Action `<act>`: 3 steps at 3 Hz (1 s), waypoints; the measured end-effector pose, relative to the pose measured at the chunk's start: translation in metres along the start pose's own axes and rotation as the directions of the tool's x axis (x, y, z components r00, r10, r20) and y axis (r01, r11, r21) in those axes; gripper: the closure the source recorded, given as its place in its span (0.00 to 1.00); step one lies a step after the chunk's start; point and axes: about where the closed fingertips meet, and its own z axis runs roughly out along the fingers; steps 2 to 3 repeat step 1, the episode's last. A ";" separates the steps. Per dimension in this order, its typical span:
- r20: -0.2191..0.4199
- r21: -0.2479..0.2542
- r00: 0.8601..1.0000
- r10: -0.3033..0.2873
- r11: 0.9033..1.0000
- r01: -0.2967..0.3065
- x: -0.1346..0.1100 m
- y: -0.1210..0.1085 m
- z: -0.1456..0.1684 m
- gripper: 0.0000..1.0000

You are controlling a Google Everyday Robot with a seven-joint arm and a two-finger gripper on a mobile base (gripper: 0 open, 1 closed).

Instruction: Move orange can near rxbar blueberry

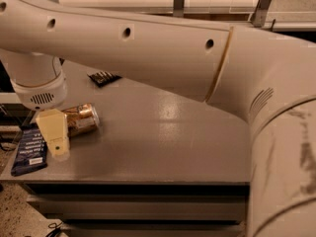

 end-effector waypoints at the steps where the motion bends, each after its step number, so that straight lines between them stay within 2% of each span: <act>1: 0.004 -0.001 1.000 -0.005 1.000 0.005 0.000 -0.001 0.000 0.00; 3: 0.004 -0.001 1.000 -0.005 1.000 0.005 0.000 -0.001 0.000 0.00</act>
Offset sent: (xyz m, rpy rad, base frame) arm 0.0000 0.0000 0.0000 0.0000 0.0000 0.0000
